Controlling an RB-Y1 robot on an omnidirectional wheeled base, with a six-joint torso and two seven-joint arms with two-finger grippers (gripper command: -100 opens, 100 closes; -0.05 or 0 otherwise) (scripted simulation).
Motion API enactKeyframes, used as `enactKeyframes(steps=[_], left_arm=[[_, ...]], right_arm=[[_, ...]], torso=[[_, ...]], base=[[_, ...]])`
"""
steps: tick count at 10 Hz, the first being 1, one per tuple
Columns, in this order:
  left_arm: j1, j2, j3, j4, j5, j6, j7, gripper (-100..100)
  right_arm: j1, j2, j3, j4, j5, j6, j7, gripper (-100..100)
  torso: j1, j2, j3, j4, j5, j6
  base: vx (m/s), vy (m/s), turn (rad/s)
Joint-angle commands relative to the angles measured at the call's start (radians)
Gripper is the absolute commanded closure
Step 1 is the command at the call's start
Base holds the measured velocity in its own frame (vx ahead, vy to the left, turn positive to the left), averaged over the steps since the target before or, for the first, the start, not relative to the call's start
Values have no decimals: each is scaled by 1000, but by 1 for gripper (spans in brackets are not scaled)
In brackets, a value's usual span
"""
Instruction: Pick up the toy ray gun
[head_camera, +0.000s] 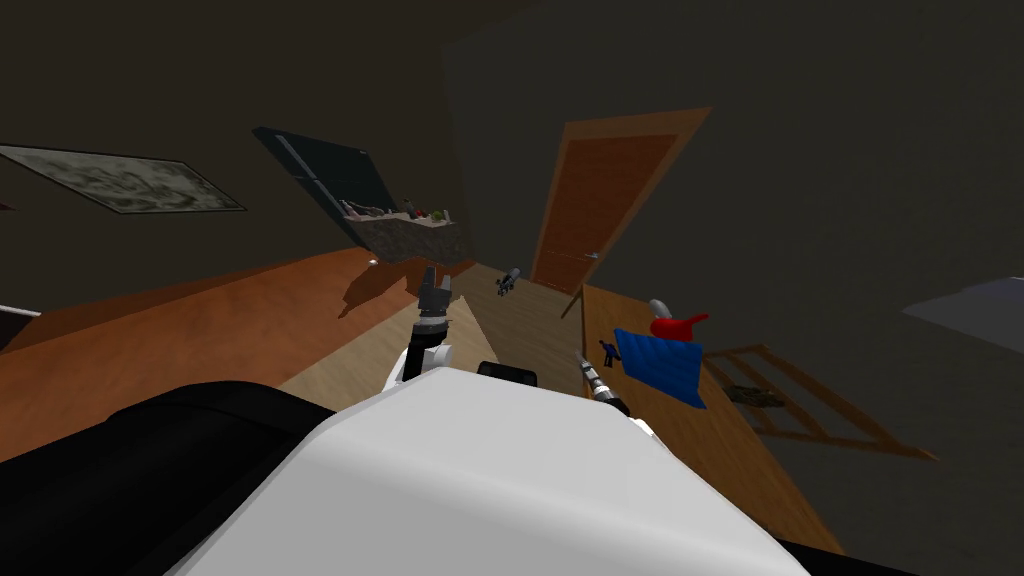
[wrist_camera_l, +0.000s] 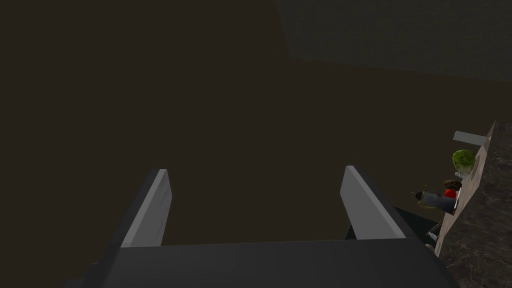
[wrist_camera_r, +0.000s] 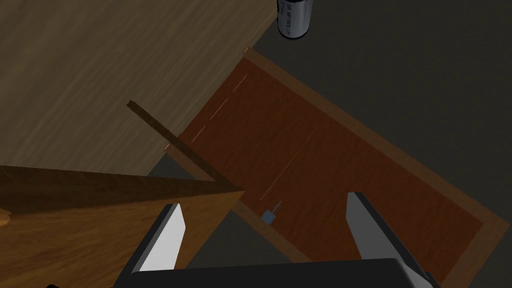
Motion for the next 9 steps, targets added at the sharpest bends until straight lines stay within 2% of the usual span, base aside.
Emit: enactKeyframes(steps=[1,3,4,5,7,8,9], left_arm=[[0,0,0,0,0,0,0,0],[0,0,0,0,0,0,0,0],[0,0,0,0,0,0,0,0],[0,0,0,0,0,0,0,0],[0,0,0,0,0,0,0,0],[0,0,0,0,0,0,0,0],[0,0,0,0,0,0,0,0]], right_arm=[[-7,-14,6,34,5,2,1,-100],[-21,-72,28,108,27,20,6,-100],[-21,-72,28,129,27,20,6,-100],[-28,-100,38,170,38,29,8,-100],[-28,-100,38,174,38,29,8,-100],[-34,-128,48,209,47,38,11,-100],[-34,-128,48,217,47,38,11,-100]], torso=[[0,0,0,0,0,0],[0,0,0,0,0,0],[0,-1,0,0,0,0],[0,0,0,0,0,0],[0,0,0,0,0,0],[-1,0,0,0,0,0],[-1,0,0,0,0,0]], base=[[6,10,62],[11,14,173],[12,6,61],[13,8,94],[7,0,21],[4,4,102],[6,0,71]])
